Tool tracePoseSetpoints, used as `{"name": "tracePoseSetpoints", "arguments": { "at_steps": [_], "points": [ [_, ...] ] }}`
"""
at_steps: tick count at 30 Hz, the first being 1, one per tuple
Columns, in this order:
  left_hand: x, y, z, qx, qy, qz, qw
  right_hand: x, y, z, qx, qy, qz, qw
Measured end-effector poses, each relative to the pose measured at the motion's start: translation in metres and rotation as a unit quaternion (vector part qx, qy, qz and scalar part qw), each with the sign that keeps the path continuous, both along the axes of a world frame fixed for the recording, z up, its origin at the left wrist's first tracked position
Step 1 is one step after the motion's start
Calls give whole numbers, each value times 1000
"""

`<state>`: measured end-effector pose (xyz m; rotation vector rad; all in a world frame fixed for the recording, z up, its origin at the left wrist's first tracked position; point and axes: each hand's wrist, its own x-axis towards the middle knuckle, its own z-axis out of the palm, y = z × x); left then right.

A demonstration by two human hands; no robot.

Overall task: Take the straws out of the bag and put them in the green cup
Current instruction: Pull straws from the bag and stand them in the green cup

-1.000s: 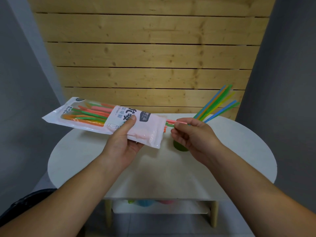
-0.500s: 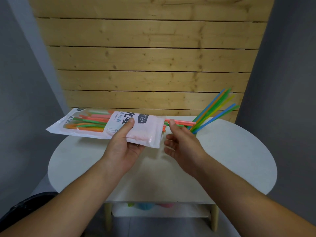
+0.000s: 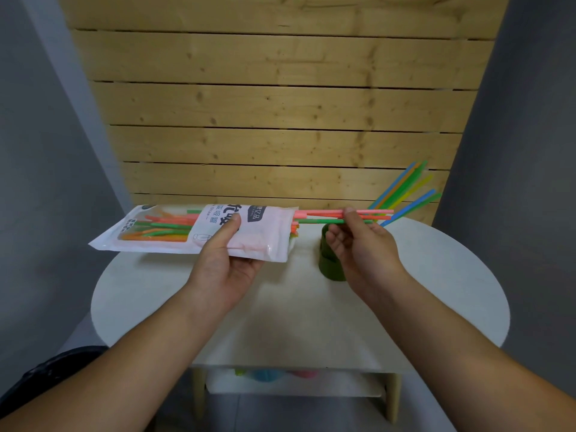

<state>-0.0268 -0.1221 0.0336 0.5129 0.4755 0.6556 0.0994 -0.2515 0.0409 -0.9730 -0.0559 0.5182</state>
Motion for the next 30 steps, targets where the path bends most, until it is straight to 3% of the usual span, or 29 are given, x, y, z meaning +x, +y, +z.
{"name": "tracePoseSetpoints", "arguments": {
  "at_steps": [13, 20, 25, 30],
  "points": [
    [3, -4, -1, -1, -6, 1, 1000, -18, 10, -9, 64, 78, 75, 992],
    [3, 1, -4, -4, -6, -2, 1000, -15, 17, -1, -18, -42, 12, 999],
    [2, 7, -7, -14, -8, 6, 1000, -11, 9, 3, -96, -150, -12, 984],
    [1, 13, -9, -21, -5, 22, 1000, 0, -3, 10, -137, -204, -41, 969]
  ]
}}
